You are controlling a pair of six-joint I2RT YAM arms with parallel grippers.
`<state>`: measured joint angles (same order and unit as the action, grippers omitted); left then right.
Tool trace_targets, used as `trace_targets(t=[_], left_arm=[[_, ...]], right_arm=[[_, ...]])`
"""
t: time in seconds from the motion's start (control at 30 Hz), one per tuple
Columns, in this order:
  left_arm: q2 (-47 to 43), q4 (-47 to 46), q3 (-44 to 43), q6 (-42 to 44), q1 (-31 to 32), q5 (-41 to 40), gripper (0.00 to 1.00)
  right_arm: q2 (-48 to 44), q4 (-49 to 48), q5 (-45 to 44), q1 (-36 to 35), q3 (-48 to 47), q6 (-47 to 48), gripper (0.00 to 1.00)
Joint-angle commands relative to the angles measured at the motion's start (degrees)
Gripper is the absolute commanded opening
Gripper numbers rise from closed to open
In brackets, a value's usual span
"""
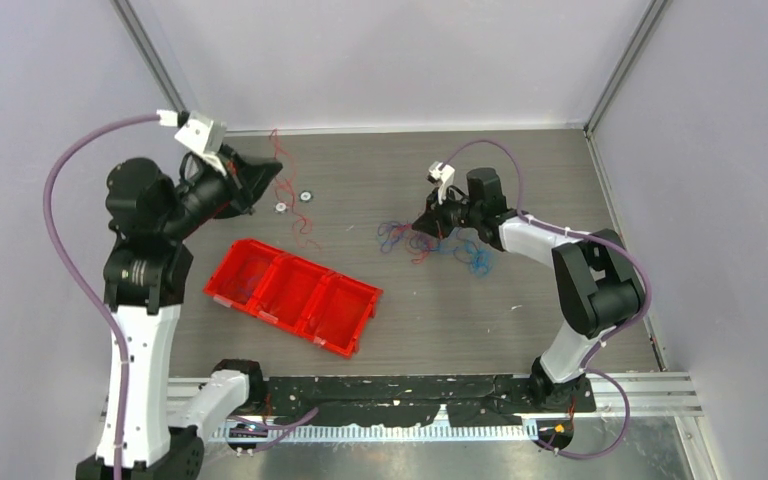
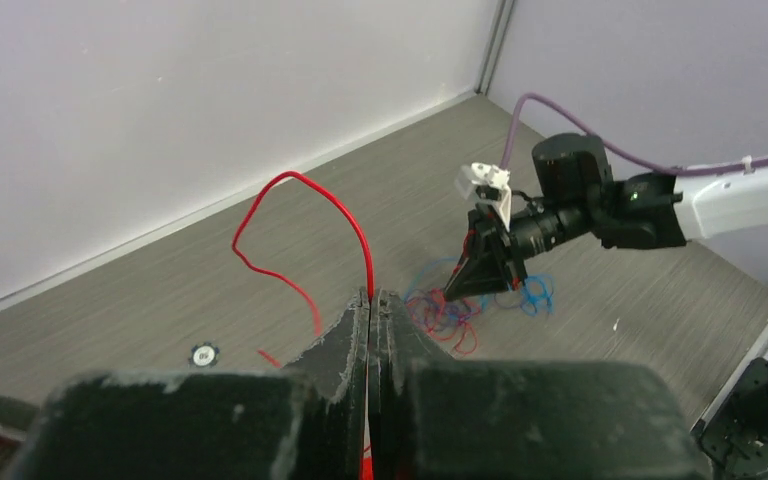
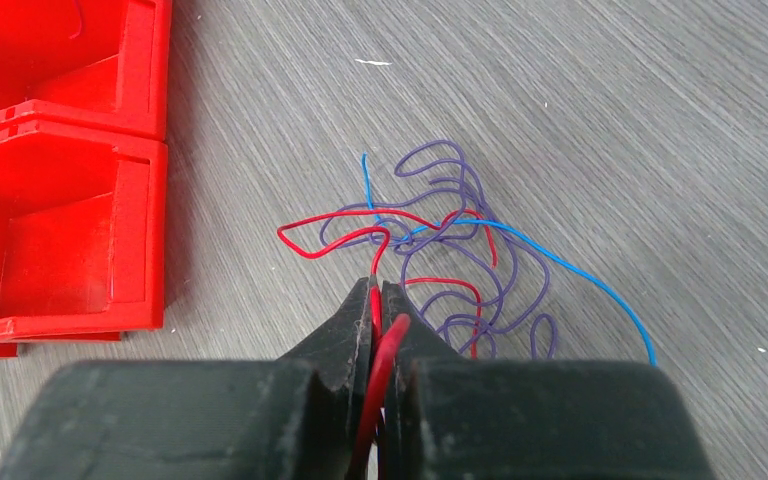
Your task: Untangle the cables
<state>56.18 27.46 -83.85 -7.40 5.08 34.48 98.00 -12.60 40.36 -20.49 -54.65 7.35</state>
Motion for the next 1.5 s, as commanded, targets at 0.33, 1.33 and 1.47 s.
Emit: trace_targets(t=[0.33, 1.33, 1.47], left_arm=[[-14.83, 14.61, 16.37, 10.64, -1.82, -10.46, 0.0], [21.35, 18.21, 33.58, 42.3, 0.7, -16.11, 0.0], [19.28, 23.48, 30.25, 42.99, 0.9, -13.17, 0.25]], right_arm=[[-2.63, 6.96, 1.27, 0.36, -4.63, 3.65, 0.05], [-3.75, 10.58, 0.06, 1.27, -4.91, 4.02, 0.05], [-4.33, 11.65, 0.78, 1.5, -5.71, 4.06, 0.05]])
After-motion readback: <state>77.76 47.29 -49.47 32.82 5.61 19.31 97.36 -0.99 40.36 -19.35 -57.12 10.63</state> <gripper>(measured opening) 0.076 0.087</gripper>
